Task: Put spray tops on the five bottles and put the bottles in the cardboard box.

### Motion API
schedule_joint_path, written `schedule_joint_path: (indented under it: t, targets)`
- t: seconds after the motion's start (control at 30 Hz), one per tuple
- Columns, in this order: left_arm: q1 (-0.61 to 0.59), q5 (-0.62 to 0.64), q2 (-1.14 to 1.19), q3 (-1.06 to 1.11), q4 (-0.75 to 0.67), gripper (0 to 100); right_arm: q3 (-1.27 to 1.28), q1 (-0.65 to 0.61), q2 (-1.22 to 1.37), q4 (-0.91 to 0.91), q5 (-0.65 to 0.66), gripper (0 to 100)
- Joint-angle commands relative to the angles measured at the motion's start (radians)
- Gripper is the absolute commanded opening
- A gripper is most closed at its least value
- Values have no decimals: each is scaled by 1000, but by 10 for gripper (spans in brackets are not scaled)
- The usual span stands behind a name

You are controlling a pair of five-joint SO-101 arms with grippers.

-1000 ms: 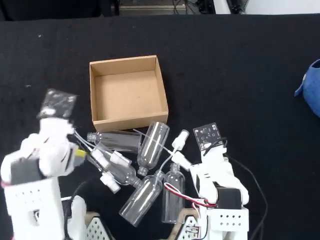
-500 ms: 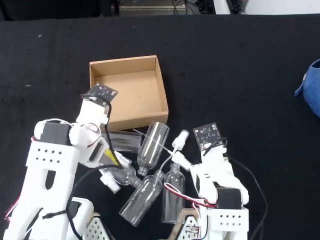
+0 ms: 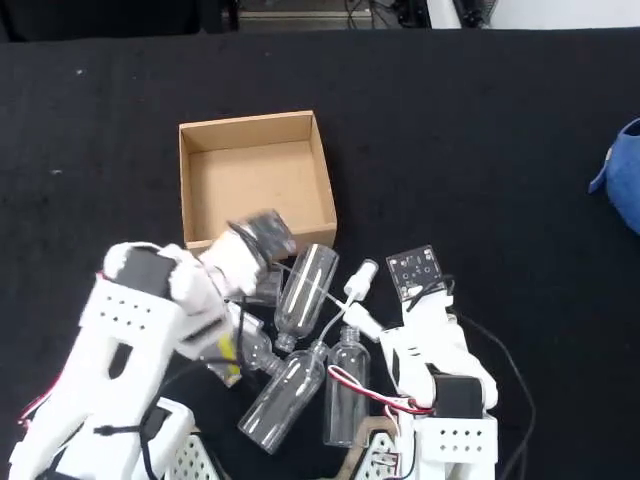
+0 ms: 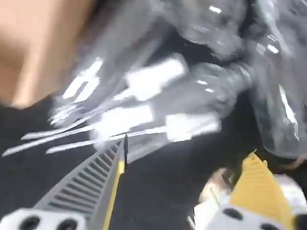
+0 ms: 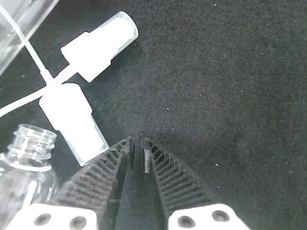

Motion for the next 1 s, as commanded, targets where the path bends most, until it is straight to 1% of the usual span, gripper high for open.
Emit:
schedule_joint_path:
  t: [0.0,0.07,0.33,0.53,0.77,0.87,0.97]
  targets:
    - [70,-68,-3,10,-9,250,-7,-11,-96,6,9,12]
    - [65,-103,-3,16,-46,250,-7,-11,-96,6,9,12]
    - [58,-308,-2,76,-63,251,-7,-11,-96,6,9,12]
    - [-44,-404,-2,142,-221,251,-7,-11,-96,6,9,12]
    - [-45,-408,-3,222,-341,250,-7,-11,-96,6,9,12]
    - [-45,-408,-12,295,-388,246,-7,-11,-96,6,9,12]
    - [-56,-408,-14,360,-465,245,-7,-11,-96,6,9,12]
